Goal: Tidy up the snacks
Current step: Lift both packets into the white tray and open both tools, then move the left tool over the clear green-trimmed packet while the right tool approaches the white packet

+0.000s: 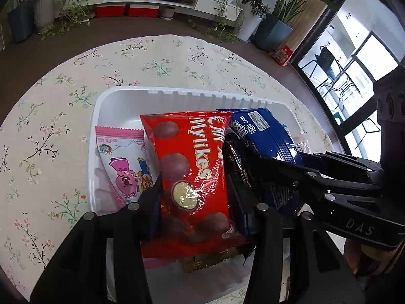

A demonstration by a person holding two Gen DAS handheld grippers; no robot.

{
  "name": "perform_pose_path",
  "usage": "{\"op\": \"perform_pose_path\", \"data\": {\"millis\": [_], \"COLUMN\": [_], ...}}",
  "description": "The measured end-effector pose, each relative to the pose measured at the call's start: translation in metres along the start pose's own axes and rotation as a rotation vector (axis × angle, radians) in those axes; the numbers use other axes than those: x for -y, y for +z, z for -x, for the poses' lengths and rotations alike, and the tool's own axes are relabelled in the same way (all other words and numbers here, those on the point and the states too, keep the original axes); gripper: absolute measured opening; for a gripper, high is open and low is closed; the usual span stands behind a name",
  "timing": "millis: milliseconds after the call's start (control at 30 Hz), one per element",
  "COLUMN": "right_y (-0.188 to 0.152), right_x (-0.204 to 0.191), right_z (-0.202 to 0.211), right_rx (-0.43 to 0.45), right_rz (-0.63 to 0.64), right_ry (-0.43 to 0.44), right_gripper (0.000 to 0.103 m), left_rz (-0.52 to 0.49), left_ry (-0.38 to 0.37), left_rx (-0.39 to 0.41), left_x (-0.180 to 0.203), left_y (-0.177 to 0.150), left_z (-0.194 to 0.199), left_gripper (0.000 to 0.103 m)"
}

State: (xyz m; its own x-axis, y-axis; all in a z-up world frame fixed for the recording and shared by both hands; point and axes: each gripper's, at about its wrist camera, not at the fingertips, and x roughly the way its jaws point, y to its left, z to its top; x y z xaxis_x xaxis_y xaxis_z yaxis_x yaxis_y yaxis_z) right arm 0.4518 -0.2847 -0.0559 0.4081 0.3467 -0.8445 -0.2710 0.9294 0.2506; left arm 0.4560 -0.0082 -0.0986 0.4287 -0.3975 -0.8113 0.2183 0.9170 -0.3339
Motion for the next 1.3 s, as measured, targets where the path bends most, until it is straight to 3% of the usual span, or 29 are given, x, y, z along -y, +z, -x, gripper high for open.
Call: {"op": "perform_pose_path", "data": {"millis": [167, 467, 533, 667, 733, 767, 800, 967, 1167, 1300], "right_y": [-0.001, -0.001, -0.003, -0.01, -0.017, -0.021, -0.027, -0.068, -0.133, -0.177], "right_x": [0.0, 0.002, 0.002, 0.005, 0.01, 0.011, 0.013, 0.028, 0.051, 0.056], "right_z": [0.003, 0.025, 0.031, 0.052, 0.067, 0.074, 0.083, 0.124, 0.154, 0.155], "right_rx": [0.004, 0.056, 0.066, 0.107, 0.134, 0.148, 0.169, 0.251, 0.322, 0.328], "right_rz": [-0.001, 0.0, 0.001, -0.013, -0.038, -0.044, -0.049, -0.084, -0.17, -0.197], "right_ry": [0.004, 0.012, 0.014, 0.03, 0.06, 0.08, 0.098, 0.131, 0.161, 0.14], "right_gripper": [0.035, 0.037, 0.041, 0.062, 0.07, 0.075, 0.077, 0.078, 0.078, 0.078], "left_rz": [-0.005, 0.002, -0.002, -0.017, -0.019, -0.021, -0.022, -0.042, -0.094, -0.03], "left_ry": [0.009, 0.003, -0.002, -0.012, -0.021, -0.028, -0.041, -0.065, -0.024, -0.043], "left_rx": [0.012, 0.063, 0.075, 0.102, 0.119, 0.123, 0.141, 0.198, 0.277, 0.218], "left_x": [0.0, -0.001, 0.0, 0.004, 0.006, 0.006, 0.006, 0.009, 0.014, 0.012], "left_y": [0.001, 0.003, 0.001, -0.005, -0.013, -0.017, -0.023, -0.054, -0.108, -0.155], "left_z": [0.003, 0.02, 0.026, 0.044, 0.057, 0.064, 0.075, 0.116, 0.165, 0.18], "left_gripper": [0.048, 0.064, 0.066, 0.08, 0.089, 0.098, 0.103, 0.103, 0.103, 0.103]}}
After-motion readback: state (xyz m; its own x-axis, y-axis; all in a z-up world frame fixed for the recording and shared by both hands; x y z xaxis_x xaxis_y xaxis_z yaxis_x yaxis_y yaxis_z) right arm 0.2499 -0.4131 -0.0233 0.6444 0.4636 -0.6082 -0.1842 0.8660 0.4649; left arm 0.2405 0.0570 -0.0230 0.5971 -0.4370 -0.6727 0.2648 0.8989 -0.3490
